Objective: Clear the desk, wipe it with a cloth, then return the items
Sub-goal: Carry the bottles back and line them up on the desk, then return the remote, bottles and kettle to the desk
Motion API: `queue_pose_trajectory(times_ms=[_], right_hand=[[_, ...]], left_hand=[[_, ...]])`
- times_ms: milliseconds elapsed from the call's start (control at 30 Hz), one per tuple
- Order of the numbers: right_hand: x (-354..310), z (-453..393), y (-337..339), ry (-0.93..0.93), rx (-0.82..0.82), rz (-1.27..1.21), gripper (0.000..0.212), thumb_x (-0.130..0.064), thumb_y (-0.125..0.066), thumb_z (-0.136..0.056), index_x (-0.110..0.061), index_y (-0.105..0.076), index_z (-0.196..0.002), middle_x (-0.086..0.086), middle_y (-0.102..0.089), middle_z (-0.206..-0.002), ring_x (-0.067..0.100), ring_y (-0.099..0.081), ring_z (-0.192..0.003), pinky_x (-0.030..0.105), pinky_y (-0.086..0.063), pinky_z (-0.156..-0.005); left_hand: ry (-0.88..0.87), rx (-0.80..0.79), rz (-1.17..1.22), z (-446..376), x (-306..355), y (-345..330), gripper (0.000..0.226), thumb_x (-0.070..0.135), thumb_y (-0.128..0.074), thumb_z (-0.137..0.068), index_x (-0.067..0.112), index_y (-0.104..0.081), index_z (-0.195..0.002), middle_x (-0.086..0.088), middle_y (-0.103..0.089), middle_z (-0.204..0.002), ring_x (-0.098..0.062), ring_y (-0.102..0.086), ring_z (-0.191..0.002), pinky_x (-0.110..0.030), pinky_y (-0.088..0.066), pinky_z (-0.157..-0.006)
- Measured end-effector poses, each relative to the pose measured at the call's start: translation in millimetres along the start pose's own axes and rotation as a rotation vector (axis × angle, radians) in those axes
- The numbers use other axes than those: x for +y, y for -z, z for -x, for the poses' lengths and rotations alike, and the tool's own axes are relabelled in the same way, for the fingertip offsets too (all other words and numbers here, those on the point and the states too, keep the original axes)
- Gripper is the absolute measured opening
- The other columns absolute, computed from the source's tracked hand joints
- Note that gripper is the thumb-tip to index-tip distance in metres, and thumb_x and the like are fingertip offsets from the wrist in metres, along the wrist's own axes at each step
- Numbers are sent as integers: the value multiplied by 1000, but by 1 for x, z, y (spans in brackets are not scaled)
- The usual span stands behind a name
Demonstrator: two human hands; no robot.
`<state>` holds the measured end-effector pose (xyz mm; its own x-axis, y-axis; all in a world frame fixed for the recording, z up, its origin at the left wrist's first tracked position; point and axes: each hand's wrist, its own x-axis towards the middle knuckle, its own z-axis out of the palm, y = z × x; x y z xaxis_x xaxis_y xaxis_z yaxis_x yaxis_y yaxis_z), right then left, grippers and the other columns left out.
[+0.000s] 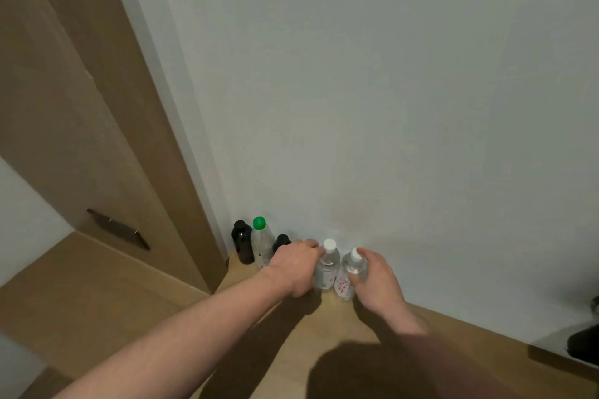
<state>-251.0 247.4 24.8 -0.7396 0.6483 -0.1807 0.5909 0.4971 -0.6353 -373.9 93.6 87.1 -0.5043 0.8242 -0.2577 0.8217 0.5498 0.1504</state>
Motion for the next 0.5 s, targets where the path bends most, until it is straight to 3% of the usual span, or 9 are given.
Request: queue_pose_trajectory(times_ms=[267, 400, 500], right_hand=[[-5, 67, 24, -3, -52, 59, 62, -27, -71, -96, -27, -45, -152, -4, -40, -159, 18, -43, -144, 33, -34, -120], [8, 122, 44, -65, 10, 37, 64, -28, -67, -99, -27, -39, -156, -4, -29, -166, 16, -28, -153, 23, -17, -119], [21, 176, 52, -157, 66, 79, 66, -36, -64, -99, -31, -35, -158, -8, -25, -168, 17, -25, -154, 31, -18, -123]], left_hand=[[-63, 45, 23, 42, 8, -10, 69, 21, -60, -92, 24, -35, -156, 0, -36, -160, -26, -44, -136, -45, -45, -112], [-167, 69, 33, 66, 19, -19, 69, 22, -56, -94, 24, -31, -158, 0, -29, -165, -25, -38, -143, -42, -38, -117], [-260, 51, -8, 86, 34, -27, 72, 28, -57, -97, 24, -24, -161, -2, -23, -168, -26, -30, -149, -41, -30, -122]])
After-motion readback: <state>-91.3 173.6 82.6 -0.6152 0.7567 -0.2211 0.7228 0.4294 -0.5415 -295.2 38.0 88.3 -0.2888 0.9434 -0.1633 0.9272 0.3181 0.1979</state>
